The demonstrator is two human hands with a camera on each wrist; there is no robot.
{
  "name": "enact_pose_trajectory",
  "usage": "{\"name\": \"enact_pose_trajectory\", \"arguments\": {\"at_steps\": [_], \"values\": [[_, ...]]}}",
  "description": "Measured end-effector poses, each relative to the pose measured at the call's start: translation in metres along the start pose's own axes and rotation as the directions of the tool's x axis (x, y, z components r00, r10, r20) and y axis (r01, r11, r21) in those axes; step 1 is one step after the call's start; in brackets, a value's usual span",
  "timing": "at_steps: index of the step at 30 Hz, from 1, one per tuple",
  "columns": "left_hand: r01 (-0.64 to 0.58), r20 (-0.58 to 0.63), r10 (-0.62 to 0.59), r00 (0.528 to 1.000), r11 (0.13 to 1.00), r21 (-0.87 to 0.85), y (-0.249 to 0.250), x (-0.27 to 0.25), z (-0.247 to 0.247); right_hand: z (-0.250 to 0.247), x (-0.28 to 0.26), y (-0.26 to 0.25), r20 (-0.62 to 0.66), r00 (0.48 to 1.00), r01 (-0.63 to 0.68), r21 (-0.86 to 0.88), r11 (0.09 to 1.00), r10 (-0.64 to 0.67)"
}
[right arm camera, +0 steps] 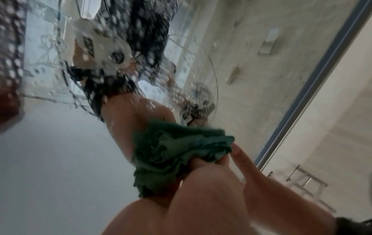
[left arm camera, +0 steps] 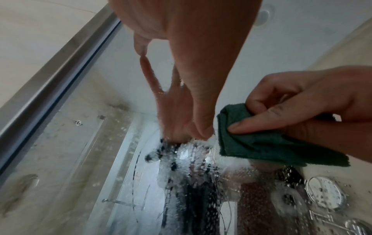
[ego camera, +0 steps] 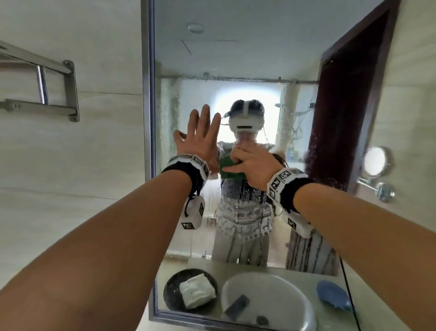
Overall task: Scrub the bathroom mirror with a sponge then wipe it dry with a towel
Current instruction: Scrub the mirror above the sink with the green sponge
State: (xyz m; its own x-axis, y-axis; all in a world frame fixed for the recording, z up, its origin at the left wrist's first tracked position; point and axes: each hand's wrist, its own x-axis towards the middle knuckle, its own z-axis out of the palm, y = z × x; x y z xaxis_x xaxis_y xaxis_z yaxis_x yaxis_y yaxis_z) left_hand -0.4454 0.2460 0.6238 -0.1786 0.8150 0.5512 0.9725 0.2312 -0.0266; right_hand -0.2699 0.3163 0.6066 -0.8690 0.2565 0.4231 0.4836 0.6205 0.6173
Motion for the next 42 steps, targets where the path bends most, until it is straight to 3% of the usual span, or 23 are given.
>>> {"name": "enact_pose_trajectory", "arguments": {"at_steps": [3, 6, 8, 10, 16, 19, 21, 23, 26, 29, 32, 38, 40, 42], "values": [[-0.069, -0.023, 0.069, 0.997, 0.998, 0.007, -0.017, -0.007, -0.002, -0.021, 0.005, -0.002, 0.140, 0.990, 0.003, -0.027, 1.000, 0.001], [-0.109, -0.089, 0.115, 0.989, 0.991, 0.073, -0.050, -0.013, -0.010, -0.033, 0.008, -0.001, 0.095, 0.981, -0.169, -0.021, 0.985, 0.170], [-0.087, -0.125, 0.102, 0.987, 0.989, 0.120, -0.076, -0.014, -0.018, -0.037, 0.011, -0.001, 0.022, 0.920, -0.391, 0.092, 0.916, 0.391], [-0.048, -0.122, 0.068, 0.990, 0.986, 0.162, -0.102, -0.011, -0.025, -0.042, 0.021, 0.000, -0.018, 0.839, -0.532, 0.188, 0.826, 0.544], [0.002, -0.170, 0.031, 0.985, 0.981, 0.195, -0.148, 0.000, -0.019, -0.067, 0.056, 0.023, -0.089, 0.626, -0.707, 0.355, 0.612, 0.775], [-0.020, -0.175, 0.051, 0.983, 0.984, 0.176, -0.161, 0.006, -0.010, -0.080, 0.072, 0.026, -0.153, 0.577, -0.727, 0.352, 0.590, 0.802], [-0.052, -0.177, 0.079, 0.981, 0.987, 0.153, -0.162, 0.009, -0.006, -0.080, 0.079, 0.020, -0.141, 0.613, -0.724, 0.295, 0.624, 0.778], [-0.088, -0.186, 0.111, 0.976, 0.988, 0.129, -0.161, 0.011, -0.004, -0.071, 0.083, 0.009, -0.134, 0.689, -0.683, 0.210, 0.700, 0.712], [-0.123, -0.182, 0.139, 0.974, 0.988, 0.097, -0.164, 0.008, -0.005, -0.045, 0.086, -0.020, -0.156, 0.819, -0.535, 0.142, 0.833, 0.552], [-0.141, -0.143, 0.150, 0.978, 0.987, 0.070, -0.167, 0.007, -0.007, -0.023, 0.082, -0.044, -0.140, 0.901, -0.396, 0.119, 0.911, 0.410], [-0.158, -0.100, 0.165, 0.981, 0.984, 0.081, -0.171, 0.006, -0.010, -0.010, 0.075, -0.065, -0.046, 0.974, -0.217, 0.055, 0.975, 0.220], [-0.198, -0.079, 0.200, 0.977, 0.980, 0.029, -0.179, 0.007, -0.009, -0.008, 0.069, -0.060, -0.084, 0.995, -0.044, 0.004, 0.999, 0.044], [-0.201, -0.083, 0.201, 0.976, 0.980, 0.010, -0.181, 0.009, -0.008, -0.010, 0.069, -0.056, -0.112, 0.986, -0.120, 0.062, 0.991, 0.127], [-0.200, -0.077, 0.199, 0.977, 0.980, -0.006, -0.182, 0.009, -0.008, -0.016, 0.073, -0.052, -0.204, 0.917, -0.305, 0.190, 0.933, 0.342]]}}
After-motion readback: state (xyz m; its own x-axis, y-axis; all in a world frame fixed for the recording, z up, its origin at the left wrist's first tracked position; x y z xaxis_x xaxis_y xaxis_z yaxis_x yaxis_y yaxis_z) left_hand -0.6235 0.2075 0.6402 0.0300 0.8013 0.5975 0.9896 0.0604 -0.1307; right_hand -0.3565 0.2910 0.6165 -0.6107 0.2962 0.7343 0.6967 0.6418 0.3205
